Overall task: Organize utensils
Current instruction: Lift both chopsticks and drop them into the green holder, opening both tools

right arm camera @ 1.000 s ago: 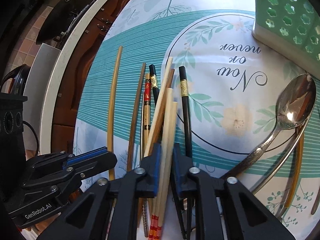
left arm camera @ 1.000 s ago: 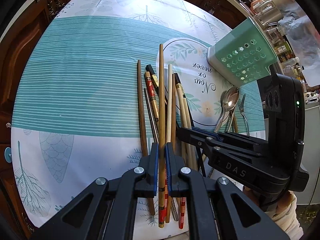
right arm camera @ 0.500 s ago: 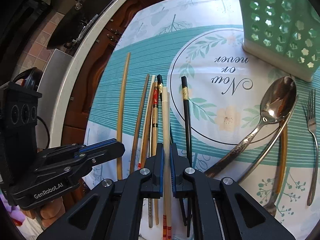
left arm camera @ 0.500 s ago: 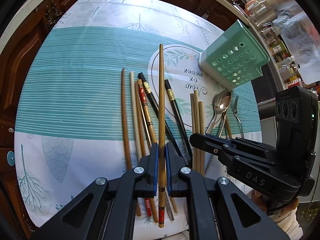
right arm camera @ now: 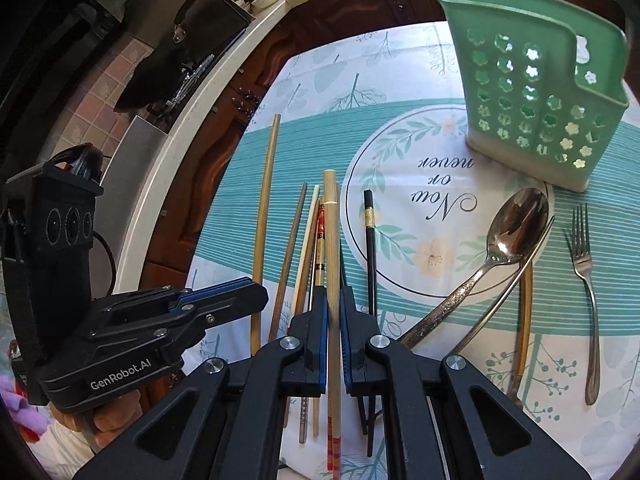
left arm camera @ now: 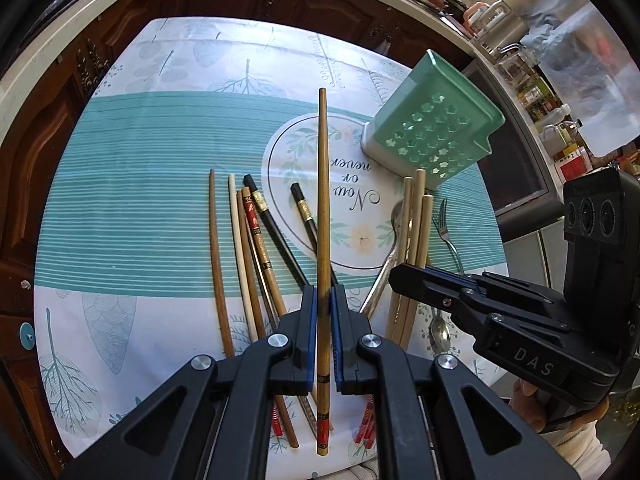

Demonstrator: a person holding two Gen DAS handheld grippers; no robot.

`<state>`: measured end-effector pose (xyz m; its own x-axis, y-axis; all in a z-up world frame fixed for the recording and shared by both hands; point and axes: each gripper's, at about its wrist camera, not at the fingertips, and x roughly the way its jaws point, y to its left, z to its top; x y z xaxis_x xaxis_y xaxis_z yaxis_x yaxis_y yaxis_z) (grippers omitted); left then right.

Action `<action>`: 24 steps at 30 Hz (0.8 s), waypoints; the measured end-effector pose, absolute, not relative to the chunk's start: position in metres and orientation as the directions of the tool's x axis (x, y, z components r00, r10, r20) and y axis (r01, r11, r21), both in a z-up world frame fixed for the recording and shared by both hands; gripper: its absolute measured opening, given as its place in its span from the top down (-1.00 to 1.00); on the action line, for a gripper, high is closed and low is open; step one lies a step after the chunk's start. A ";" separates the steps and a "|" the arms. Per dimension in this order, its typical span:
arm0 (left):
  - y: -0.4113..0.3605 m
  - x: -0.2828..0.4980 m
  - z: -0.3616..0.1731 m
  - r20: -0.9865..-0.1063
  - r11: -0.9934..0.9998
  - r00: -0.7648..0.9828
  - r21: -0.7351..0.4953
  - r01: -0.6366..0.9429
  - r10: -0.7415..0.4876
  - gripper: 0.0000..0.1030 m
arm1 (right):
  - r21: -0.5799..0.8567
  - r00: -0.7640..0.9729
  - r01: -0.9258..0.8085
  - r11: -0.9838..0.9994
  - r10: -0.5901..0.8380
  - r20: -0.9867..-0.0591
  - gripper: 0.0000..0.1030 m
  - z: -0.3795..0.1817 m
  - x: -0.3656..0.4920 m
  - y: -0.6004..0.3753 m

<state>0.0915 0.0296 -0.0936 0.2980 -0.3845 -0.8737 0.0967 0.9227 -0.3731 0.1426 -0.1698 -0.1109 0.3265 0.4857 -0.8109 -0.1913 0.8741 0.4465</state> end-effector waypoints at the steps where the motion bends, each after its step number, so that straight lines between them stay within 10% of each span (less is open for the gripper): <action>1: 0.029 0.091 -0.089 -0.869 0.922 0.309 -0.372 0.104 -0.386 0.92 | 0.444 0.338 -0.195 0.874 0.485 -0.806 0.89 -0.106 0.141 -0.171; 24: -0.062 0.152 0.089 -0.664 0.949 0.682 -0.157 0.274 -0.307 0.92 | 0.325 0.811 -0.096 0.941 0.263 -0.523 0.89 0.152 0.142 -0.277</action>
